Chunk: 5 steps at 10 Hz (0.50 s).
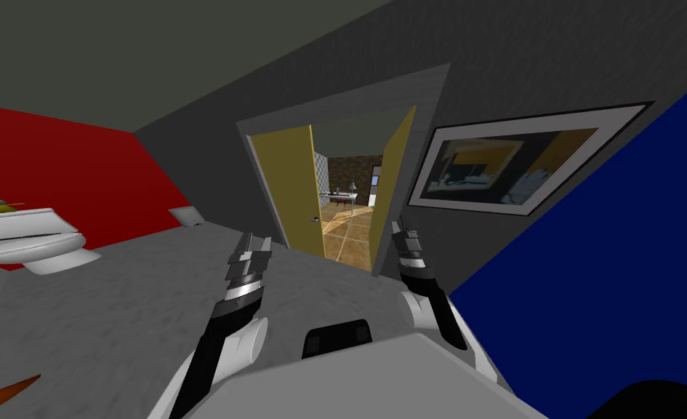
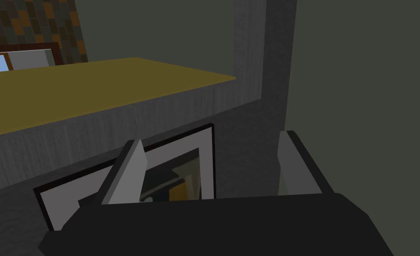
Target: Push the door open
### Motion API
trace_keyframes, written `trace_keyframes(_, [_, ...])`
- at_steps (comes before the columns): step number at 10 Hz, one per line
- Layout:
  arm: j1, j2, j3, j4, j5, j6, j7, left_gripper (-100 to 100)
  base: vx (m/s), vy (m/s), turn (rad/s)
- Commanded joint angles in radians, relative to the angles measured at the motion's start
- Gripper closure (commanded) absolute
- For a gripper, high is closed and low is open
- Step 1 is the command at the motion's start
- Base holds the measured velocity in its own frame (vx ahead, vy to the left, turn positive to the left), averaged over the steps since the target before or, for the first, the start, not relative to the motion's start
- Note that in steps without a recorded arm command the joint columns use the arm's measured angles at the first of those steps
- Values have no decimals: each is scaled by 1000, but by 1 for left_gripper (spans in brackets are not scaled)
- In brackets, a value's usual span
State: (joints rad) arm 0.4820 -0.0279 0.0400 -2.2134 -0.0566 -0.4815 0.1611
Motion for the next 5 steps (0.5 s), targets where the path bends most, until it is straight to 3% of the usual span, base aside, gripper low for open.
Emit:
trace_keyframes(1, [-14,9,-6,35,0,-7,-1,-100,64,25,-9])
trace_keyframes(5, [-50,27,-21,121,-1,-24,-2,-100,116,44,-9])
